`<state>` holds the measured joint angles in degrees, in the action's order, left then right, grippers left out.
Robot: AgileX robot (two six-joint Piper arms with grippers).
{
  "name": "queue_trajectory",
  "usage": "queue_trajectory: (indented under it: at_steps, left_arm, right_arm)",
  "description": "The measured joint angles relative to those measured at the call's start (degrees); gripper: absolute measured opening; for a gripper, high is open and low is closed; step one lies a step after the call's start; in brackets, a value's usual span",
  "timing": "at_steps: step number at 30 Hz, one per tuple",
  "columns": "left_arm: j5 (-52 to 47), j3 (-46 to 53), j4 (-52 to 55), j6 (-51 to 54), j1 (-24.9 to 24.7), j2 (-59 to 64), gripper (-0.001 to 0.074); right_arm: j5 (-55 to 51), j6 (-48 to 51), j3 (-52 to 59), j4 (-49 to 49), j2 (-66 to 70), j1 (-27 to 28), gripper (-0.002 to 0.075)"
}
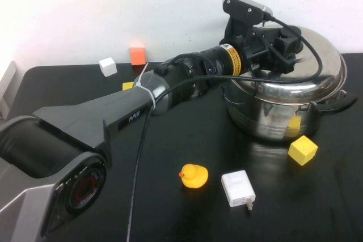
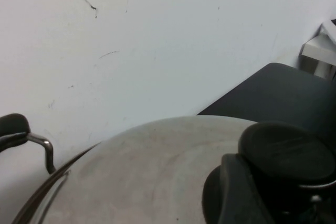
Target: Cover the pot
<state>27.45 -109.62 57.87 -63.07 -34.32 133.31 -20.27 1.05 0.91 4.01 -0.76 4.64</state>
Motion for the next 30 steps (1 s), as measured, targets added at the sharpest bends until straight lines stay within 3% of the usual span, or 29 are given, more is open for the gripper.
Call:
queue_trajectory:
  at_steps: [7,11,16,25,30]
  left_arm:
    - [-0.8,0.0,-0.1,-0.3,-0.1,0.0,0.0333]
    - [-1.6,-0.1,-0.9,-1.4,-0.1,0.0,0.0484]
    - [-3.2,0.1,-0.7,-1.9,-0.3,-1.1,0.0559]
    - [-5.9,0.5,2.6,-2.3,-0.3,-7.8,0.0568]
    - [-13.1,0.5,3.6,-2.3,-0.5,-13.9,0.0519]
  right_arm:
    - [0.0,0.0,0.0,0.0,0.0,0.0,-0.0002]
    - [0.0,0.0,0.0,0.0,0.0,0.0,-0.0002]
    - [0.0,0.0,0.0,0.0,0.0,0.0,-0.0002]
    - [0.0,0.0,0.0,0.0,0.0,0.0,-0.0002]
    - [0.0,0.0,0.0,0.0,0.0,0.0,-0.0002]
